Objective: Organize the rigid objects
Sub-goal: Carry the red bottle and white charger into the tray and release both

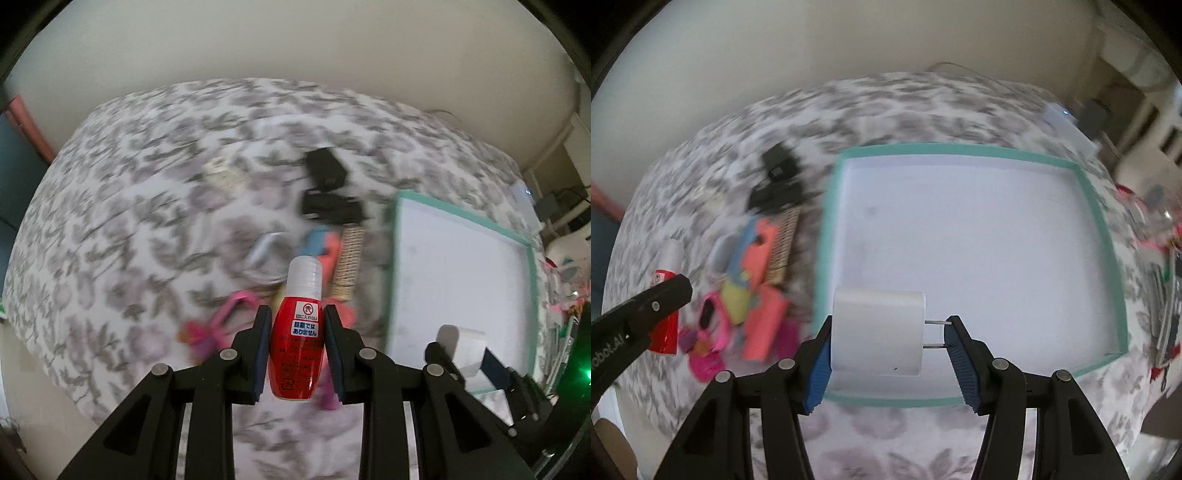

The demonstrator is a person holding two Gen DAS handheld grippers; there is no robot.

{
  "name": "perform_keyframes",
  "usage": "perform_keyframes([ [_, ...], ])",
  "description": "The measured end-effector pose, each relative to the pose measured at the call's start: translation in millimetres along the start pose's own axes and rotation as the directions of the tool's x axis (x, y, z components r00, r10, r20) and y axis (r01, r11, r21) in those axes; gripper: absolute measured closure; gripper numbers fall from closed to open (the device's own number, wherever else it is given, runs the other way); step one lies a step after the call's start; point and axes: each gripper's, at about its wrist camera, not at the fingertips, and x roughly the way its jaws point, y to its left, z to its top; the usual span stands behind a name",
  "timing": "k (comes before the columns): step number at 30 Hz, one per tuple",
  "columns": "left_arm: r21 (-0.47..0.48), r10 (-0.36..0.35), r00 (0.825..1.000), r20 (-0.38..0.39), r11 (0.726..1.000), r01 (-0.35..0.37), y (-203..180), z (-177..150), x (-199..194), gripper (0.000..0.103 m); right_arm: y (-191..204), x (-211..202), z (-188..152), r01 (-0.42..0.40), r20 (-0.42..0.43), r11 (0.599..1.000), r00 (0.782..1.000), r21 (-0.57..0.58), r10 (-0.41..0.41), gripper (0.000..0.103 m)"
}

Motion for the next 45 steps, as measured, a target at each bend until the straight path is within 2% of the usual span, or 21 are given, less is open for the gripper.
perform_keyframes([
  [3,0.013,-0.019,1.0,-0.011,1.0,0.019,-26.2,6.2,4.7,0.073,-28.5,3.3,5.1,0.028,-0.002,0.997,1.0,0.065,-0.028,0.043],
  [6,0.019,-0.051,0.998,-0.028,0.999,0.051,-51.0,9.8,12.1,0.073,-53.6,6.5,9.0,0.104,0.004,0.987,0.994,0.122,-0.105,0.043],
  [9,0.03,-0.05,0.998,-0.047,0.998,0.052,-73.5,11.7,21.7,0.073,-81.2,8.5,11.1,0.142,0.006,0.97,0.989,0.195,-0.146,0.042],
  [14,0.049,-0.072,0.994,-0.08,0.996,0.076,-108.2,10.8,38.9,0.073,-117.4,9.6,11.9,0.231,0.005,0.929,0.97,0.289,-0.243,0.042],
  [17,0.07,-0.087,0.992,-0.09,0.993,0.094,-123.7,8.3,46.9,0.073,-127.1,6.9,11.3,0.259,0.013,0.916,0.961,0.308,-0.276,0.042],
  [22,0.098,-0.091,0.99,-0.104,0.99,0.102,-131.5,3.4,63.4,0.073,-133.9,15.1,11.3,0.272,-0.015,0.908,0.959,0.317,-0.282,0.042],
  [31,0.106,-0.081,0.99,-0.112,0.99,0.093,-124.4,-6.2,80.5,0.073,-129.3,41.2,1.8,0.281,-0.101,0.92,0.959,0.274,-0.263,0.042],
  [39,0.159,-0.043,0.989,-0.143,0.985,0.066,-134.5,-13.4,98.1,0.073,-131.0,41.3,1.1,0.271,-0.099,0.919,0.962,0.286,-0.253,0.042],
  [45,0.192,-0.026,0.991,-0.129,0.98,0.051,-139.8,-14.2,99.0,0.073,-131.6,42.1,1.6,0.272,-0.101,0.918,0.962,0.289,-0.253,0.042],
])
